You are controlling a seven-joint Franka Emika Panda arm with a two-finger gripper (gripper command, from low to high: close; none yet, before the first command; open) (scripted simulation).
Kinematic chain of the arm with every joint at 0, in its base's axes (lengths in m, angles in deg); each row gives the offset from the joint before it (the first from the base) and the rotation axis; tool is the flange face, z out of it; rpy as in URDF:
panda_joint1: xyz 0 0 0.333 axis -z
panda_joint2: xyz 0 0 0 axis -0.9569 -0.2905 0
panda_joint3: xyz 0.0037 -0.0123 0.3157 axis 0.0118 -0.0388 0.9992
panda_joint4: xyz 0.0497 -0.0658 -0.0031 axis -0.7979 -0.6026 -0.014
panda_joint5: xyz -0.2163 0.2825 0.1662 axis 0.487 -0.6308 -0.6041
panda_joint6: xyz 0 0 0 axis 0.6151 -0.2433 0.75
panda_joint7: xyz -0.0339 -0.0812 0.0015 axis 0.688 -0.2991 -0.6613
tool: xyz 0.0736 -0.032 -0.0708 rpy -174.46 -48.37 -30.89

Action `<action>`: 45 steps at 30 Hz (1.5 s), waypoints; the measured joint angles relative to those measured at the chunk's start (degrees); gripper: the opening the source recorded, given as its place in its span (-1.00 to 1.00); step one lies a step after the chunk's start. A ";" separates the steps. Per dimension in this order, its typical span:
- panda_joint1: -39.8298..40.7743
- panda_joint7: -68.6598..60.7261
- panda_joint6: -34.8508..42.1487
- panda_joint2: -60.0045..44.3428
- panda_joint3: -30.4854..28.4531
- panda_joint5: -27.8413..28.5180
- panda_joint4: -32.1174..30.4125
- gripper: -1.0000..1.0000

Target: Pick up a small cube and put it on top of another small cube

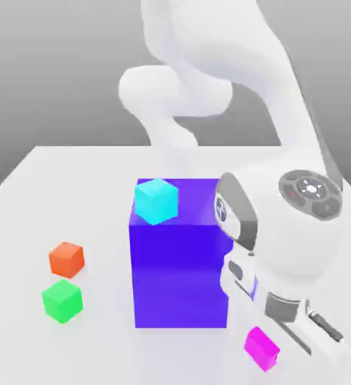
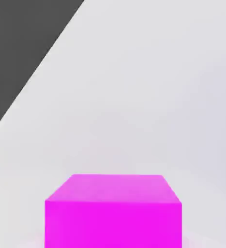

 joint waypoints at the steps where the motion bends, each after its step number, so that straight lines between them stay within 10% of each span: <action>1: 1.63 -1.17 0.21 0.26 -0.28 -1.17 -0.11 -1.00; 21: 33.02 -25.75 0.36 12.48 -4.55 -36.94 -8.65 -1.00; 45: 33.12 -2.83 -5.92 25.38 -6.38 -24.64 -20.97 -1.00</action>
